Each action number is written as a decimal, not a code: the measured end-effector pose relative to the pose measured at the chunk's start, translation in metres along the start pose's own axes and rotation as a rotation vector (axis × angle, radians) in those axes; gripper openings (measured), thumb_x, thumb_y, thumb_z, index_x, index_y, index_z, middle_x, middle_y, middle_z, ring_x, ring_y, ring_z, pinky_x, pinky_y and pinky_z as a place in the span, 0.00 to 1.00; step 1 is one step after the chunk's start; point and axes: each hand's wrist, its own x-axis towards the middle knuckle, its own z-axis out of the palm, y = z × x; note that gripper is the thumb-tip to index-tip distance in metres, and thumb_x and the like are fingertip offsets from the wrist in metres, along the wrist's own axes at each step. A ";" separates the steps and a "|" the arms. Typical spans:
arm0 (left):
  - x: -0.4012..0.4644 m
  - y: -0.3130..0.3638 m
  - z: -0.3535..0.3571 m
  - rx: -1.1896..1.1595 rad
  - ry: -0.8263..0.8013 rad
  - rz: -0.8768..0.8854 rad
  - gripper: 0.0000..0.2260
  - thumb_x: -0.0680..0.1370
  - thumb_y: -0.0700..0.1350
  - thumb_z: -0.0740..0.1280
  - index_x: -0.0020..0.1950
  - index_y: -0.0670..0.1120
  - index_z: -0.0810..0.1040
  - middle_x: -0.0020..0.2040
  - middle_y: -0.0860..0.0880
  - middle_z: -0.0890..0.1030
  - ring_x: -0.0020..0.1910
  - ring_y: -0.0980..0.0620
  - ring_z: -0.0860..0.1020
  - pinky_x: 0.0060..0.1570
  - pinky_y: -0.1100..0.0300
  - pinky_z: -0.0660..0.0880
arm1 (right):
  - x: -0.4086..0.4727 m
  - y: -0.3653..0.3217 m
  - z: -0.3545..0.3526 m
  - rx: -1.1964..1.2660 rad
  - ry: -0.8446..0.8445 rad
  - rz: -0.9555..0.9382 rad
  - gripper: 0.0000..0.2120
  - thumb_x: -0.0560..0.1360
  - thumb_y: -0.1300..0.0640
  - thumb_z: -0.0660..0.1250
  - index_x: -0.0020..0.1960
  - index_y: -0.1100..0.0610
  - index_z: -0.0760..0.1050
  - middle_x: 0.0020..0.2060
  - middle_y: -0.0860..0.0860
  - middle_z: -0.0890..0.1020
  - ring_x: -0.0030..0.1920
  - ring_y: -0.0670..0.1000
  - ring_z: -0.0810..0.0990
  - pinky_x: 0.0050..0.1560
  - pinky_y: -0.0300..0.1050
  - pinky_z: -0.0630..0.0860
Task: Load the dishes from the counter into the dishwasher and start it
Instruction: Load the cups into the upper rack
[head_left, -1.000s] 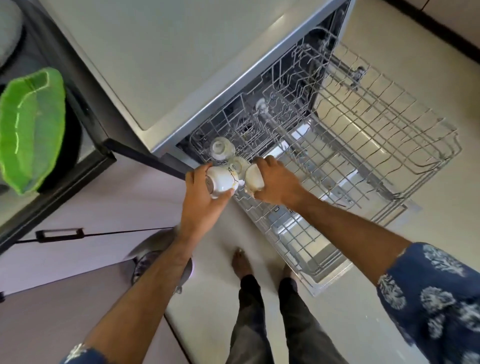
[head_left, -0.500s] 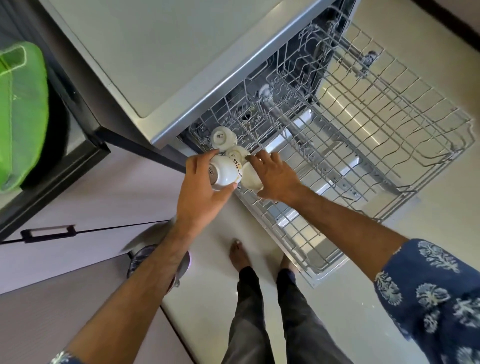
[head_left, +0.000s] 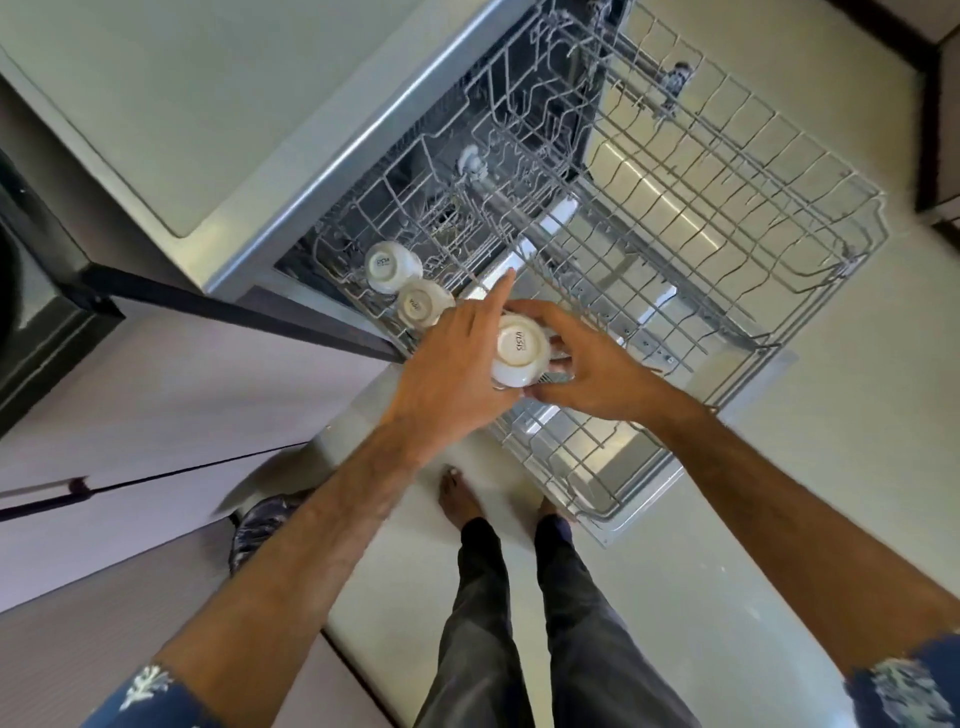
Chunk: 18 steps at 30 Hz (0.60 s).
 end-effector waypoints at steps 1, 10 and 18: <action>0.000 -0.001 0.004 -0.031 -0.037 0.003 0.56 0.66 0.52 0.81 0.82 0.50 0.46 0.66 0.45 0.74 0.65 0.46 0.72 0.64 0.47 0.72 | -0.003 0.004 -0.001 0.011 -0.008 0.007 0.39 0.70 0.63 0.78 0.75 0.51 0.62 0.67 0.45 0.72 0.65 0.41 0.73 0.60 0.35 0.75; -0.001 -0.033 -0.010 -0.339 -0.228 -0.050 0.35 0.78 0.36 0.69 0.80 0.52 0.58 0.74 0.54 0.68 0.66 0.63 0.73 0.63 0.71 0.70 | -0.017 0.054 0.014 0.049 0.071 0.065 0.34 0.67 0.60 0.79 0.66 0.47 0.66 0.59 0.38 0.75 0.60 0.43 0.77 0.57 0.41 0.78; 0.010 -0.062 0.008 0.334 -0.185 0.099 0.25 0.76 0.38 0.67 0.73 0.48 0.70 0.76 0.46 0.67 0.71 0.43 0.69 0.65 0.41 0.72 | 0.008 0.066 0.025 -0.567 0.051 0.020 0.39 0.67 0.52 0.76 0.73 0.45 0.63 0.65 0.47 0.74 0.61 0.54 0.75 0.57 0.56 0.76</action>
